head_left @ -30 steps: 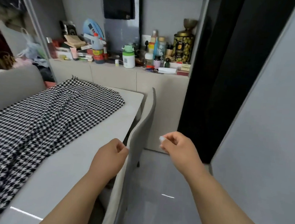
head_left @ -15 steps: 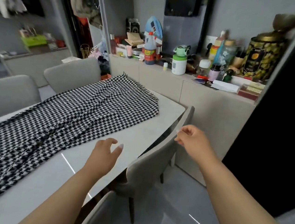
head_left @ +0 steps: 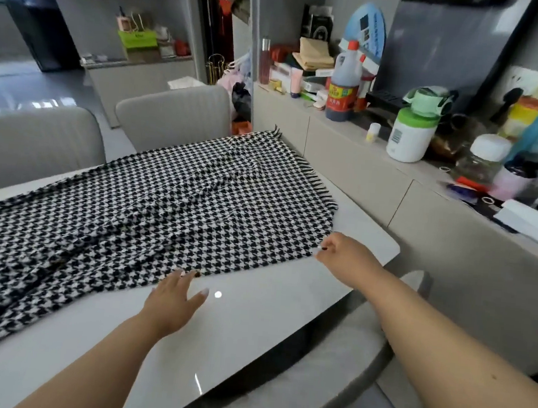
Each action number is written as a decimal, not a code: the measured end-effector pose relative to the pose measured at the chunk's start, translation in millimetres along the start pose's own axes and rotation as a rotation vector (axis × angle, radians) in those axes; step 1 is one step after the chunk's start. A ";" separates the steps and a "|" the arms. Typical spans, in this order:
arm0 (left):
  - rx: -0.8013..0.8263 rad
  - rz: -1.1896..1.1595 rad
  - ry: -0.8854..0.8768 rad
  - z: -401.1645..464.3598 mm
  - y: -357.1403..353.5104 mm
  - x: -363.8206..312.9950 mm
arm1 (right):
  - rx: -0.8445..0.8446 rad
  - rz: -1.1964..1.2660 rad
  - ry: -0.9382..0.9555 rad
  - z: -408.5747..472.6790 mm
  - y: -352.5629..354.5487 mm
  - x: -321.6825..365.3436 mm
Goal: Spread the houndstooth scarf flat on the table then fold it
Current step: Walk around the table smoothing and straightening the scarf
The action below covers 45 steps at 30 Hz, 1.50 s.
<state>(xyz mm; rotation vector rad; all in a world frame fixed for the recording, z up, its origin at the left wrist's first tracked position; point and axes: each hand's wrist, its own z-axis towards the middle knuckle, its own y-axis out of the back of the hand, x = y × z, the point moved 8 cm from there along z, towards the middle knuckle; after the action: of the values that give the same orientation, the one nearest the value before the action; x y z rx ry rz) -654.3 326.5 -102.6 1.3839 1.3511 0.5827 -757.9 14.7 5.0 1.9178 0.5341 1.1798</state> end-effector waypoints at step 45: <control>-0.018 -0.008 0.276 -36.9 -46.1 -21.6 | 0.588 -0.702 0.304 129.0 -88.6 -10.3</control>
<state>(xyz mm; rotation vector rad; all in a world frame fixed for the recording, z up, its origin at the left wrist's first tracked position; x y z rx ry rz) -710.5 309.6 -125.3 1.3175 1.5639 0.8012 -644.6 6.4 -103.2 1.7432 1.7105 0.8866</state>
